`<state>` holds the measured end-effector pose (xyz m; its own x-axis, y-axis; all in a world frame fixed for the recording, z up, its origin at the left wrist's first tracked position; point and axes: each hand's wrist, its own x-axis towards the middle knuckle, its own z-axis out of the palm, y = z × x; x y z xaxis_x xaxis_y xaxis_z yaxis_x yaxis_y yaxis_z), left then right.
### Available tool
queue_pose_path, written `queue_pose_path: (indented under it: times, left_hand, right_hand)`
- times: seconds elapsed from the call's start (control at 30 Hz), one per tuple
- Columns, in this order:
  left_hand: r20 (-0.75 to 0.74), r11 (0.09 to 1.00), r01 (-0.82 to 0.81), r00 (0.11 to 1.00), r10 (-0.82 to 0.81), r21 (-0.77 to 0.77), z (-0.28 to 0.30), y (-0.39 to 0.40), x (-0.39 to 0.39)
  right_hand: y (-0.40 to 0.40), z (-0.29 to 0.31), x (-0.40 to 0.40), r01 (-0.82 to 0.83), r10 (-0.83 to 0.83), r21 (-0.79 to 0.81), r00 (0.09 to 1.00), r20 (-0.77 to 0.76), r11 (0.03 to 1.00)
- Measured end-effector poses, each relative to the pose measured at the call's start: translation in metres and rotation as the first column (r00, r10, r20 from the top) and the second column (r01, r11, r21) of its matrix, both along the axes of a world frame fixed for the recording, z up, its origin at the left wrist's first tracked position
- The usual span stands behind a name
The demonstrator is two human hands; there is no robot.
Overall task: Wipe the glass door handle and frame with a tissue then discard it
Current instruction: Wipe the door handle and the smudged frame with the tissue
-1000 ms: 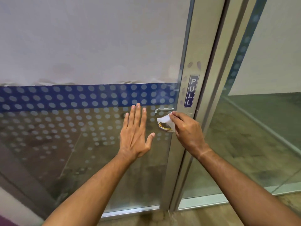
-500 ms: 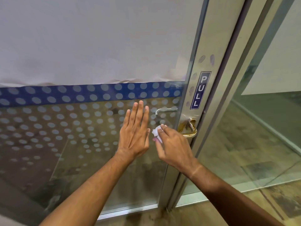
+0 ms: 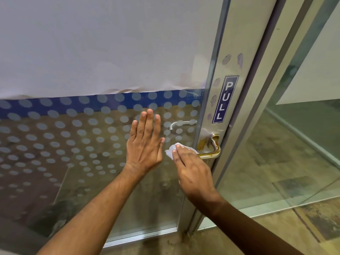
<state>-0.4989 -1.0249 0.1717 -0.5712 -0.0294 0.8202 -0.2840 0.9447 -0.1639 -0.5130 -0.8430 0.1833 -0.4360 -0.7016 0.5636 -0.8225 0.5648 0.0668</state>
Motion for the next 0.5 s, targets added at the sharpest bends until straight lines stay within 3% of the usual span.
queue_pose_path:
  times: [0.17,0.3,0.4,0.5]
  left_hand:
    - [-0.007,1.000,-0.009,1.000,0.009,-0.014,-0.003,-0.003,-0.004]
    - [0.000,1.000,-0.015,1.000,0.015,-0.013,-0.004,-0.003,-0.004]
    - [0.003,1.000,-0.015,1.000,0.015,-0.011,-0.003,-0.003,-0.004]
    - [0.001,1.000,-0.015,1.000,0.015,-0.017,-0.003,-0.003,-0.004]
  right_hand:
    - [0.020,-0.007,-0.002,-0.068,0.067,-0.064,0.998,-0.012,0.996]
    - [0.013,-0.008,-0.001,-0.057,0.065,-0.236,0.998,0.025,0.970]
    - [0.006,0.002,-0.004,-0.086,0.095,-0.175,0.995,0.044,0.981]
    - [-0.003,0.007,-0.003,-0.093,0.093,0.002,0.995,0.036,0.996]
